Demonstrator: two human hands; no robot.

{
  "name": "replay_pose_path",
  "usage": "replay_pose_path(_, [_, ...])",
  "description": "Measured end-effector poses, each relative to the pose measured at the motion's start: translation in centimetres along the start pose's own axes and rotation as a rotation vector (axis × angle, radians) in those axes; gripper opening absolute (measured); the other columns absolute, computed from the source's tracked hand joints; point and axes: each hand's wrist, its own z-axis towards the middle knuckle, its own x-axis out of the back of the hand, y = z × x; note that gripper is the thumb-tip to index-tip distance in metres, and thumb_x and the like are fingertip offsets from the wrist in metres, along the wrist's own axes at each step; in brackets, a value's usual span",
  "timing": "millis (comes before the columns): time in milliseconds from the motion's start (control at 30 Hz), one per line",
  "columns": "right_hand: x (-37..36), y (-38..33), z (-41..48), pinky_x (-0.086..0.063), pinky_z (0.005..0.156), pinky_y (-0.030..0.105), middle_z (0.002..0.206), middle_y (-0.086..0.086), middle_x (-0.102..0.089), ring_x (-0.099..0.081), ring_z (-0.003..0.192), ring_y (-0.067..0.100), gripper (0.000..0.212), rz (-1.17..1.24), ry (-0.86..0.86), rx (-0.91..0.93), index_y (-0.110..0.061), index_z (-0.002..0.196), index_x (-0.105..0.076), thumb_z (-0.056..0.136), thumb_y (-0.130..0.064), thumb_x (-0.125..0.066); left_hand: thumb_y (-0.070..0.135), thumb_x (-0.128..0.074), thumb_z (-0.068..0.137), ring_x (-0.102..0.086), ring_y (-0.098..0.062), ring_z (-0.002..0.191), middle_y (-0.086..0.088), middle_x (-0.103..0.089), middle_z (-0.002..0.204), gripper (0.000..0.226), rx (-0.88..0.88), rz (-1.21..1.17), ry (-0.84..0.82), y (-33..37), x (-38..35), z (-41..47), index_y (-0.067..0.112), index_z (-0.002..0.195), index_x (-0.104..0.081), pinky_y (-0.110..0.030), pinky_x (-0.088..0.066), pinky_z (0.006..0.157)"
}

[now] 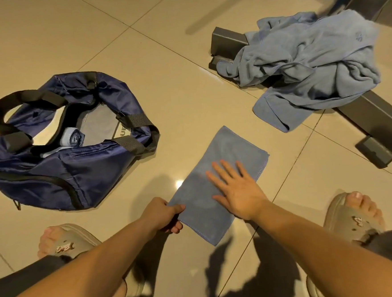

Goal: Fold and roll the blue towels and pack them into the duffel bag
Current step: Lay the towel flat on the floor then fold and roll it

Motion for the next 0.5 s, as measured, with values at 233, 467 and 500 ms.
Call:
replay_pose_path(233, [0.4, -2.6, -5.6, -0.030, 0.118, 0.052, 0.161, 0.015, -0.032, -0.031, 0.148, 0.035, 0.059, 0.056, 0.071, -0.138, -0.010, 0.152, -0.040, 0.104, -0.044, -0.035, 0.068, -0.061, 0.085, -0.055, -0.014, 0.069, 0.008, -0.057, 0.078, 0.042, -0.538, 0.941, 0.426, 0.8, 1.9, -0.3, 0.027, 0.083, -0.050, -0.034, -0.047, 0.060])
replay_pose_path(467, [3.1, -5.0, -4.6, -0.044, 0.081, 0.039, 0.116, 0.015, -0.052, -0.053, 0.107, 0.035, 0.047, 0.860, 0.206, -1.200, -0.003, 0.120, -0.051, 0.090, -0.034, -0.069, 0.060, -0.070, 0.085, -0.058, -0.025, 0.090, -0.001, -0.062, 0.097, 0.053, -0.509, 0.592, 0.409, 4.2, -0.5, 2.7, 0.017, 0.114, -0.054, -0.035, -0.041, 0.069])
replay_pose_path(500, [3.4, -4.7, -4.0, -0.042, 0.077, 0.036, 0.112, 0.013, -0.053, -0.054, 0.101, 0.034, 0.049, 0.999, 0.178, -1.294, -0.002, 0.119, -0.049, 0.090, -0.035, -0.070, 0.058, -0.070, 0.085, -0.059, -0.025, 0.088, -0.001, -0.062, 0.095, 0.051, -0.523, 0.592, 0.415, 4.9, -1.1, 2.9, 0.017, 0.110, -0.055, -0.035, -0.041, 0.068])
